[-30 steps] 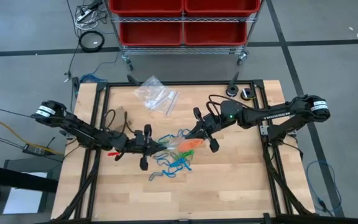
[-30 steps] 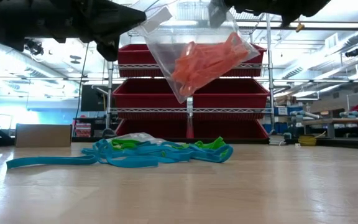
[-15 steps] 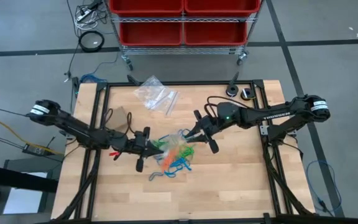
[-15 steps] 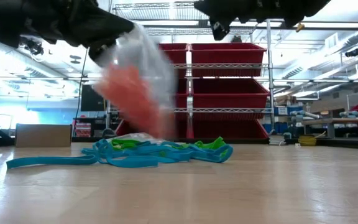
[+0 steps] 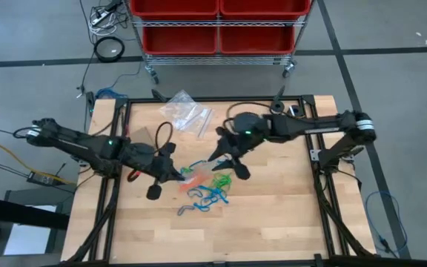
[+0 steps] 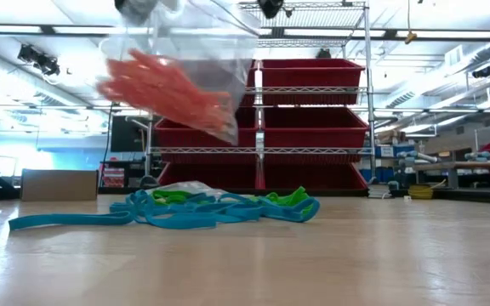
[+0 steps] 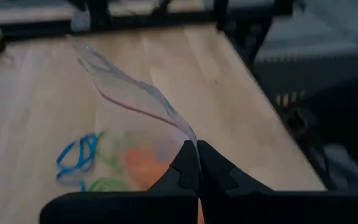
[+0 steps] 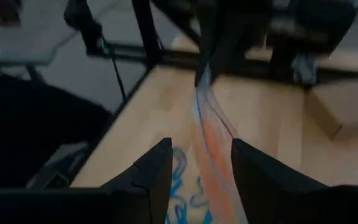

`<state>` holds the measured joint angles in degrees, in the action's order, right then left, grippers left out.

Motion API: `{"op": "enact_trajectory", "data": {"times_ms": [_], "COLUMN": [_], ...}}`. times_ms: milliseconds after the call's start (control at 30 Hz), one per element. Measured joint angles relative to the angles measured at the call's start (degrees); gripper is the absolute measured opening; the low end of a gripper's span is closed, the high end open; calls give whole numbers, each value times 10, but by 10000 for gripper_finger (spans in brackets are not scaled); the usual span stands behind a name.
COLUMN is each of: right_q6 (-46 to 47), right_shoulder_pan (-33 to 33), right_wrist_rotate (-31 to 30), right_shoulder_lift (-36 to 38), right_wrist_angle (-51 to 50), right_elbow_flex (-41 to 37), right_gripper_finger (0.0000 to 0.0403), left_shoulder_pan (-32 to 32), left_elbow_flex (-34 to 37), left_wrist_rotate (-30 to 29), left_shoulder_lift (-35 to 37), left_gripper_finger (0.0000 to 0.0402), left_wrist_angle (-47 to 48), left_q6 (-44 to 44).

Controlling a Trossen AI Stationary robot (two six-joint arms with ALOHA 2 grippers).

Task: Sort rubber bands
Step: Close the transparent zip bag

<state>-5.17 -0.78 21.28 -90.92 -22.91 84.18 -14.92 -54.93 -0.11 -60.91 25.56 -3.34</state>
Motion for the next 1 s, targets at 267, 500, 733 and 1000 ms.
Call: {"op": "enact_trajectory", "data": {"times_ms": [267,500,733,1000], "right_q6": [-33,-53,-52,-50], "right_shoulder_pan": [-13,-29,-35,-41], "right_wrist_rotate": [15,14,-9,-10], "right_shoulder_lift": [-128,-181,-188,-187], "right_wrist_angle": [-112,-114,-104,-71], "right_elbow_flex": [200,245,245,231], "right_gripper_finger": [151,151,146,136], "left_shoulder_pan": [2,2,2,2], "left_elbow_flex": [-172,-252,-275,-285], "left_wrist_rotate": [1,-10,-17,-19], "left_shoulder_lift": [-89,-146,-147,-152], "left_gripper_finger": [1,1,1,1], "left_wrist_angle": [209,267,286,281], "left_q6": [21,57,61,71]}}
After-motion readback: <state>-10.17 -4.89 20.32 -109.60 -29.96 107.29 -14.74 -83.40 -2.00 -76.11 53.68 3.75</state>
